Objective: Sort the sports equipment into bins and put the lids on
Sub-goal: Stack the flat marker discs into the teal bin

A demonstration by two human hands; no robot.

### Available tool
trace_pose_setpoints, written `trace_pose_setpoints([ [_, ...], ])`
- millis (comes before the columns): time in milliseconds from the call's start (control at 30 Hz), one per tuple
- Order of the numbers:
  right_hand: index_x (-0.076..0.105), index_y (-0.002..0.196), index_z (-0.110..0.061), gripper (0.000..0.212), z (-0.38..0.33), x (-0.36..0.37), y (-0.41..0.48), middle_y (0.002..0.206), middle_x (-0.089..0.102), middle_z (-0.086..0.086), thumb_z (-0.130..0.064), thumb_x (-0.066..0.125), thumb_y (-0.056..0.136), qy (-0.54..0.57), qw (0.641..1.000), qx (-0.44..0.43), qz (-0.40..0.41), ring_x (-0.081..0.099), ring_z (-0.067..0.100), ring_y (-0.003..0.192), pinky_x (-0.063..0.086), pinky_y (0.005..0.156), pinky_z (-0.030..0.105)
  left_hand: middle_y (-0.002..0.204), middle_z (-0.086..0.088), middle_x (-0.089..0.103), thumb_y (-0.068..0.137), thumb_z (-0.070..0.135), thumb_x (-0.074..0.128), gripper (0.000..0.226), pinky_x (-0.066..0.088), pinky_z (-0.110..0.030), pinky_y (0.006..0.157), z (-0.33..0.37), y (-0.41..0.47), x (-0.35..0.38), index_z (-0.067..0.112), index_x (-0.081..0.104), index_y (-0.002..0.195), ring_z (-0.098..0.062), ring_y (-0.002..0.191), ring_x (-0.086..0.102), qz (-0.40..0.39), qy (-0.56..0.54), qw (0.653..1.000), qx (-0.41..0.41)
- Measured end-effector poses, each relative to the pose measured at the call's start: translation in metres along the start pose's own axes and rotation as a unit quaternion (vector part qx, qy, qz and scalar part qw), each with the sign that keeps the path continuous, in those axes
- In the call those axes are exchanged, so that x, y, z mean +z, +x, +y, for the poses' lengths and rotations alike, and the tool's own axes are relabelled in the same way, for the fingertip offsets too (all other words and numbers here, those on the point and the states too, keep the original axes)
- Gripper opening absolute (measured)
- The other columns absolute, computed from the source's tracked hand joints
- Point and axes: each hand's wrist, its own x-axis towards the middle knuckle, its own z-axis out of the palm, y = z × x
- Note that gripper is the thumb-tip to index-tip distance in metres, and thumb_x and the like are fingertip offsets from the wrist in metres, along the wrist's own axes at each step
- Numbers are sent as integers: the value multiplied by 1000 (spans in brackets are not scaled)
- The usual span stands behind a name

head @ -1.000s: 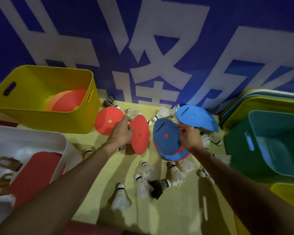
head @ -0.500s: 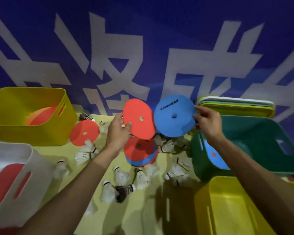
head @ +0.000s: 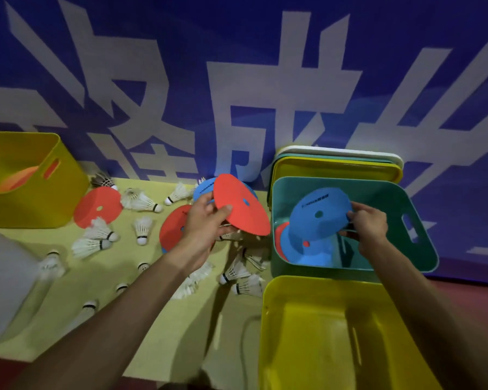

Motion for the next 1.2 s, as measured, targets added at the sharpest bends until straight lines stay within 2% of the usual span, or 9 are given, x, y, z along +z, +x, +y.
trace_pose_setpoints([
  [133,58,127,-5,38,16,14,13,96,65,15,5,47,91,-136,988,6,-75,66,27,71,58,65,41,106,5,68,95,5,53,34,57,-41,83,1,-2,12,17,46,126,-15,99,66,-14,-5,1000,6],
  [267,57,126,-4,38,31,31,28,90,67,16,5,48,90,-222,965,7,-136,66,26,66,57,51,33,106,5,69,95,5,53,39,59,-38,77,4,2,11,11,45,132,-17,100,67,-8,-7,1000,4],
  [400,66,106,5,30,43,32,43,98,68,25,7,47,83,-336,928,5,-162,68,37,83,59,72,52,110,4,68,94,5,53,46,59,-34,73,9,3,7,10,41,138,-17,102,66,-6,-4,1000,12],
  [533,57,125,3,38,36,23,39,124,60,21,-6,53,88,-465,868,-53,-165,57,36,113,47,95,40,109,3,68,95,3,51,42,59,-36,76,14,4,15,11,43,135,-16,102,65,-20,-16,999,22],
  [600,60,123,1,34,27,20,33,122,62,19,-12,55,91,-433,881,-92,-165,59,32,110,46,94,38,108,2,68,95,1,51,39,59,-32,71,15,4,22,11,45,132,-17,102,65,-20,-22,999,25],
  [700,60,116,0,29,10,25,7,106,65,16,-20,51,97,-203,948,-34,-244,65,25,79,54,74,39,106,-2,68,95,0,50,35,56,-27,62,14,5,35,12,47,127,-17,93,65,-28,-24,999,23],
  [867,62,109,-2,32,-26,26,-31,82,54,16,-30,53,97,-11,938,-37,-344,57,24,67,59,58,35,101,-3,68,94,-1,51,32,55,-25,57,14,3,56,13,48,123,-16,84,65,-48,-11,999,19],
  [1000,58,113,1,23,-35,8,-37,83,56,17,-1,58,90,31,954,-70,-291,59,22,60,58,51,29,107,-10,67,94,1,53,33,56,-26,59,10,3,68,10,48,124,-20,85,67,-55,28,998,4],
  [1200,61,114,-5,29,-19,-18,-11,76,62,10,4,58,87,61,980,-56,-182,58,20,57,55,46,25,105,-12,71,95,1,51,30,59,-35,76,22,1,61,11,53,123,-29,88,72,-108,77,991,-2],
])
